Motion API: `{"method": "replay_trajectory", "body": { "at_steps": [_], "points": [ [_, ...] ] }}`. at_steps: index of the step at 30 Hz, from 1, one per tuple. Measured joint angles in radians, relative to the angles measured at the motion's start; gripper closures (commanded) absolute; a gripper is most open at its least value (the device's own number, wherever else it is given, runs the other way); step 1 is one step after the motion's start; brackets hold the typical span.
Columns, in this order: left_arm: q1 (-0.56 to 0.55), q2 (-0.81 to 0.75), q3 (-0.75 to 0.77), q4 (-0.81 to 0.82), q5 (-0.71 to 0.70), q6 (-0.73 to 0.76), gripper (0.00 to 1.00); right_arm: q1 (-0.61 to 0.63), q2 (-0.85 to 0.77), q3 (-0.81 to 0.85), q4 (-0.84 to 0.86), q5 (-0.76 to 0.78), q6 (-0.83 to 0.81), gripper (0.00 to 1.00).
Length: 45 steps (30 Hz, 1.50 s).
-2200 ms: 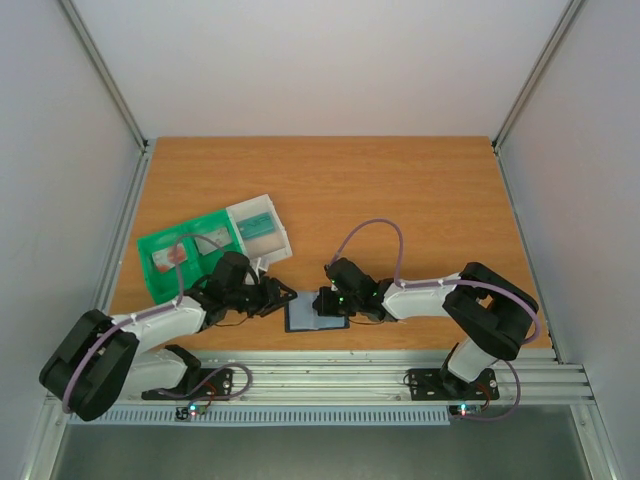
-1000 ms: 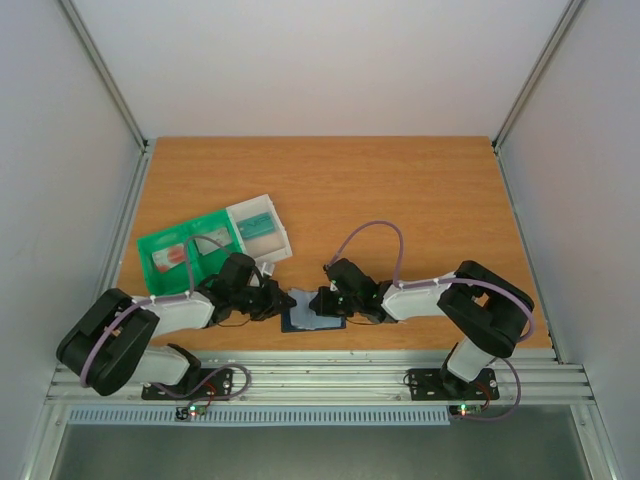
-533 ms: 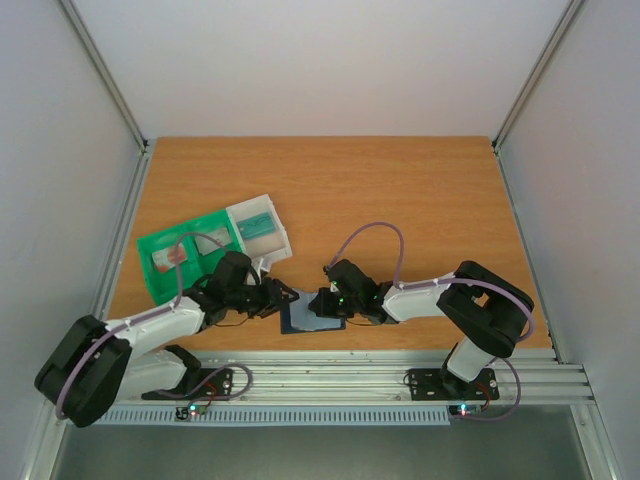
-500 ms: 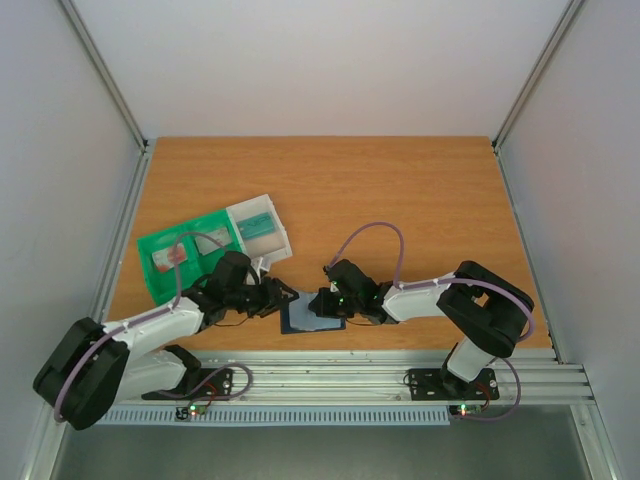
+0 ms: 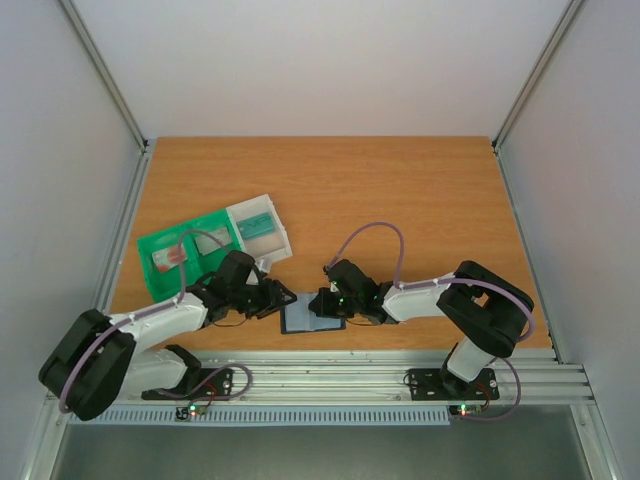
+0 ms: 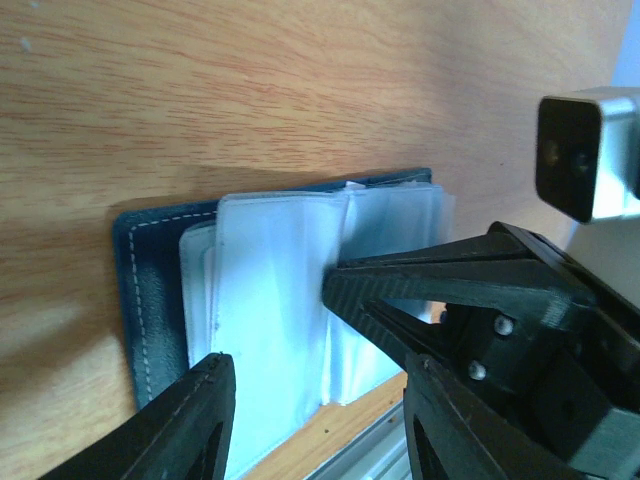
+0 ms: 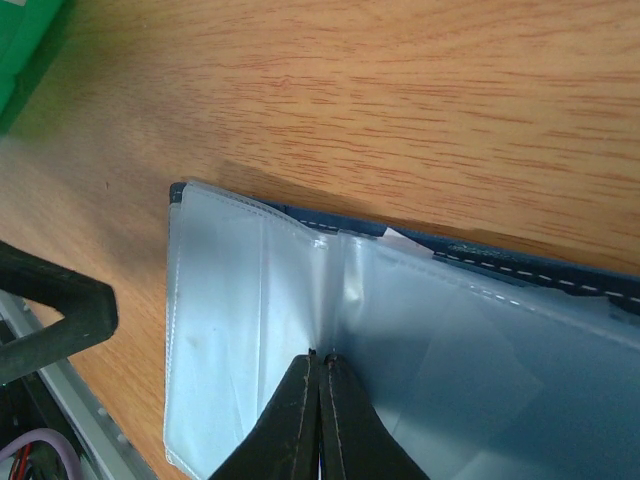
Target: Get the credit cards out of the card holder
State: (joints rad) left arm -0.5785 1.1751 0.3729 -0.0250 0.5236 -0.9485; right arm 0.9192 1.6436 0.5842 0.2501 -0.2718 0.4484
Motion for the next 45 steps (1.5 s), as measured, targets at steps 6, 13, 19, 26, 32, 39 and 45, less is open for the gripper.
{"method": "replay_trajectory", "body": {
  "at_steps": [6,13,19,26,32,39,45],
  "points": [
    [0.000,0.080,0.002,0.025,-0.004,0.019,0.53,0.000,0.000,0.000,0.000,0.000,0.000,0.99],
    [0.000,0.134,0.002,0.065,-0.003,0.022,0.55,0.000,0.000,0.000,0.001,0.000,0.000,0.99],
    [0.000,0.144,0.001,0.092,0.001,0.019,0.64,0.000,0.002,0.000,0.004,-0.002,0.000,0.99],
    [0.001,0.146,-0.003,0.124,0.022,-0.010,0.73,0.000,0.004,-0.001,0.007,-0.003,0.000,0.98],
    [0.000,0.106,-0.008,0.143,0.042,-0.041,0.86,0.000,0.005,-0.006,0.021,-0.007,0.003,0.97],
    [-0.002,0.090,-0.008,0.143,0.050,-0.051,0.78,0.000,0.007,-0.011,0.040,-0.016,0.007,0.93],
    [-0.022,0.093,-0.007,0.140,0.050,-0.050,0.71,0.000,0.006,-0.014,0.048,-0.020,0.008,0.92]
  ]
}}
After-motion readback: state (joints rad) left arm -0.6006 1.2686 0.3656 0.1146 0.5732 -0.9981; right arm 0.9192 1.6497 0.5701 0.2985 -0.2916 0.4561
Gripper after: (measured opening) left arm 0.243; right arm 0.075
